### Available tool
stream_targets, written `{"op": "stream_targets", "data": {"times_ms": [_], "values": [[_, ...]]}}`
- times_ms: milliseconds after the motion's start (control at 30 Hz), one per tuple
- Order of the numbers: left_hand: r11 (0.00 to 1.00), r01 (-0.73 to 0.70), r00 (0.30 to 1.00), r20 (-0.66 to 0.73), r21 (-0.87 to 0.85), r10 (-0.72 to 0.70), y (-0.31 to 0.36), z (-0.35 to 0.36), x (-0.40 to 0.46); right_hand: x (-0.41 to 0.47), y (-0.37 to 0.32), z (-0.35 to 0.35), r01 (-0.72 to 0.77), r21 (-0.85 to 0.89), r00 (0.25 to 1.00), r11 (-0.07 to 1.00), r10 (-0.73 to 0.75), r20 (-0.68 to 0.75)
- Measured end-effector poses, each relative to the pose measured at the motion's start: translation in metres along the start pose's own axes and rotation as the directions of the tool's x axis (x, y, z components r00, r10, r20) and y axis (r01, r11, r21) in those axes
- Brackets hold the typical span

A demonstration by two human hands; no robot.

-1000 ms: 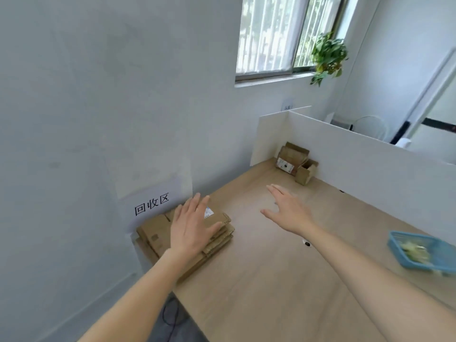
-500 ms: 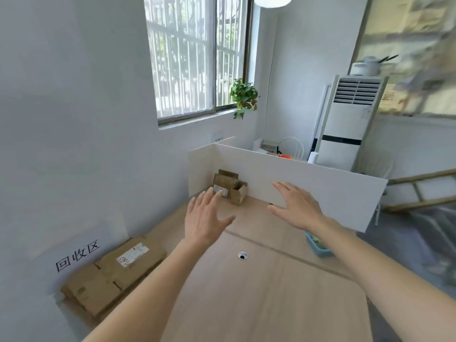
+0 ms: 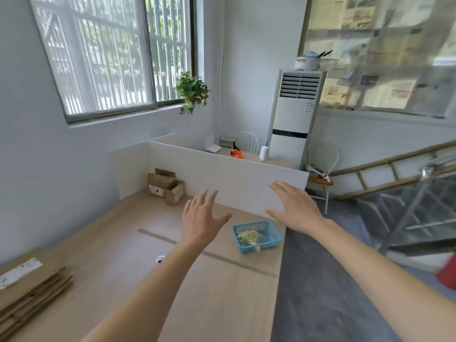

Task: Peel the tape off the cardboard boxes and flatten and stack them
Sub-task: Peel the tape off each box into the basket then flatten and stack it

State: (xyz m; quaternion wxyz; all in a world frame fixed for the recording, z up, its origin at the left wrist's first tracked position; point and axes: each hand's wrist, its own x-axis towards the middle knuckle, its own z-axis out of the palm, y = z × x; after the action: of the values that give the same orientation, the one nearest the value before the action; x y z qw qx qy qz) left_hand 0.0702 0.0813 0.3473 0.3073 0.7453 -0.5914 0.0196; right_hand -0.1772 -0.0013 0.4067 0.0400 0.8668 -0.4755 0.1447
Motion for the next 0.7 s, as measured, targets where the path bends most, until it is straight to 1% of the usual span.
{"op": "stream_targets", "data": {"times_ms": [167,367,533,700], "values": [[1.0,-0.013,1.0,0.015,0.02,0.013,0.057,0.044,0.023,-0.001,0.07,-0.001,0.02,-0.017,1.0,1.0,-0.02,0.017],[0.999,-0.031,0.999,0.024,0.044,0.03,0.086,0.081,0.053,0.021,0.117,0.009,0.031,-0.012,0.999,0.999,-0.031,0.008],[0.999,0.001,1.0,0.012,0.05,-0.001,0.081,0.109,0.085,0.065,0.135,0.031,0.081,-0.013,0.996,0.997,-0.081,0.028],[0.996,0.073,0.997,-0.036,0.052,-0.071,0.048,0.137,0.142,0.148,0.144,0.063,0.126,-0.007,0.991,0.992,-0.125,0.056]]}}
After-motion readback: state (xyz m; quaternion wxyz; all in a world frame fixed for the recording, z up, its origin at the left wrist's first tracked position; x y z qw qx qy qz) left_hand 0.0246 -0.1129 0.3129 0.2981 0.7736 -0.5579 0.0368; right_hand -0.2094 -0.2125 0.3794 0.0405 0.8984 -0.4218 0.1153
